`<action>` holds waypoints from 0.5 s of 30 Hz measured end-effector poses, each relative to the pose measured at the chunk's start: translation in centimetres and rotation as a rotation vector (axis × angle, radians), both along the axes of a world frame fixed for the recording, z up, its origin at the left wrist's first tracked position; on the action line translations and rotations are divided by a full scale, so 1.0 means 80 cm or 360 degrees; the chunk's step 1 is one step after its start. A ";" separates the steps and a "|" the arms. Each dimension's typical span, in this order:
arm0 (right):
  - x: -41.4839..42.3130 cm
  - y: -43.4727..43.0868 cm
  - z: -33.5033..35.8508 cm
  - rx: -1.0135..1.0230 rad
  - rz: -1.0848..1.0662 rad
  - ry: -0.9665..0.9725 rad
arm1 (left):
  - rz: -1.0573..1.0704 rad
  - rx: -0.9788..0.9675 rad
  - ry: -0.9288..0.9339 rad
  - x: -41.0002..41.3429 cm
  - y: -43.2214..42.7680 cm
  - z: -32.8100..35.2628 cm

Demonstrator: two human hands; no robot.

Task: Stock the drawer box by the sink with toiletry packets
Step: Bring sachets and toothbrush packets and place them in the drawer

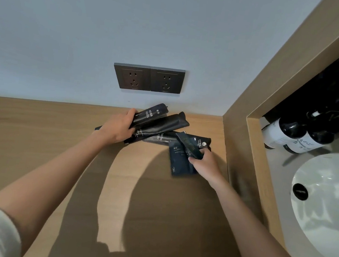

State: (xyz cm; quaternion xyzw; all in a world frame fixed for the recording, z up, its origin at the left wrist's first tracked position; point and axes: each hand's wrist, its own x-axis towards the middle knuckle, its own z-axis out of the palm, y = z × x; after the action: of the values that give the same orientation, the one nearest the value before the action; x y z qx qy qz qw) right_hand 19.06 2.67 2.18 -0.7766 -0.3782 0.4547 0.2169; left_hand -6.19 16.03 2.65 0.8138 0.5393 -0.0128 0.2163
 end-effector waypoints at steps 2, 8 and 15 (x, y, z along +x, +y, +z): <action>0.003 -0.004 0.014 0.0035 -0.0059 0.0062 | 0.0112 -0.0044 -0.0142 -0.003 -0.012 0.013; 0.000 -0.030 0.081 0.0249 -0.0074 0.0264 | 0.0614 -0.0430 -0.0998 0.001 -0.084 0.076; -0.011 -0.113 0.166 0.0508 0.0000 0.0344 | 0.0934 -0.0890 -0.1699 0.008 -0.228 0.142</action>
State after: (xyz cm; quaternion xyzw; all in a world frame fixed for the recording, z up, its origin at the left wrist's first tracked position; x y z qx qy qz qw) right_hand 18.19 -6.40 15.46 -0.6789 -0.4200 0.4698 0.3768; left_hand -5.53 -2.17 13.98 0.4414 0.5336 0.3115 0.6507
